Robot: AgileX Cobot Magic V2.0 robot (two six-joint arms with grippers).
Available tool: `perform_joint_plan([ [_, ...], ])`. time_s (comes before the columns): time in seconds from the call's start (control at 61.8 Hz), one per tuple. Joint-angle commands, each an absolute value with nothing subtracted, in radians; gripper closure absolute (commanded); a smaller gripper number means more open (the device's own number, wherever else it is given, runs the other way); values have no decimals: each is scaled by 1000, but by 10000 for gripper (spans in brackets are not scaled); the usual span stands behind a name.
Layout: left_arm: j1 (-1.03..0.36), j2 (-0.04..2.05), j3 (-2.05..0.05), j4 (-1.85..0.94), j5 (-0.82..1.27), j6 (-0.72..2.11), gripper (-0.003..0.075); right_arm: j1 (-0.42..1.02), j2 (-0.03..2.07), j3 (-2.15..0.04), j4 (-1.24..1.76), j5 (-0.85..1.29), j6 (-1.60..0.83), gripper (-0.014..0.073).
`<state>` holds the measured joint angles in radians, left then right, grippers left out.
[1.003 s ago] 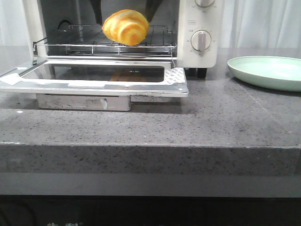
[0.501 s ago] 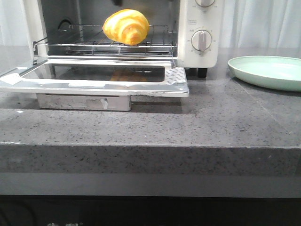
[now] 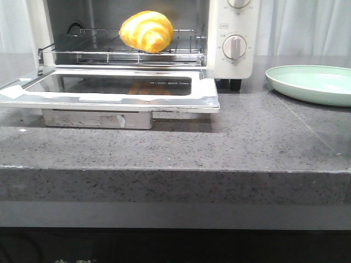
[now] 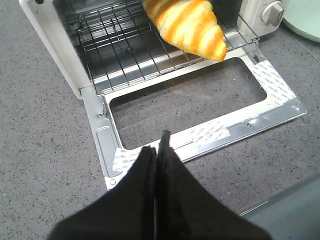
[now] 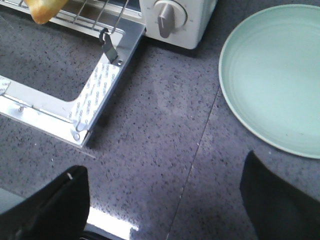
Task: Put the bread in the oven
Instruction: 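Withdraw the open right gripper out of the oven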
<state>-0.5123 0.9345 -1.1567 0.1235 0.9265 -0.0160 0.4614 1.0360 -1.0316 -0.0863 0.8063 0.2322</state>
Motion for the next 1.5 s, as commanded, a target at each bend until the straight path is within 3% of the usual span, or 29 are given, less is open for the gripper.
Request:
perform_joint_plan([
  [0.0,-517,924,-1183,132,869,-20,738,451,910,-958,-90,684,218,-31],
  [0.323,-517,924,-1183,132,869,-20,738,451,607,-752,-112,679,215,-31],
  [0.744,-517,924,-1183,132,869,-20,738,451,559,-752,-136,702,215,-12],
  [0.841,-517,924,-1183,132,869,-20,738,451,559,-752,-136,702,215,85],
  [1.003,-517,924,-1183,132,869,-20,738,451,559,-752,-136,702,215,371],
  [1.067,-517,924,-1183,132,869,-20,738,451,559,-752,-136,702,215,525],
  [1.164,-517,924,-1183,132,869,-20,738,451,559,-752,-136,702,215,646],
  [1.488,-517,945,-1183,132,869,-20,738,451,559,-752,-136,715,215,661],
])
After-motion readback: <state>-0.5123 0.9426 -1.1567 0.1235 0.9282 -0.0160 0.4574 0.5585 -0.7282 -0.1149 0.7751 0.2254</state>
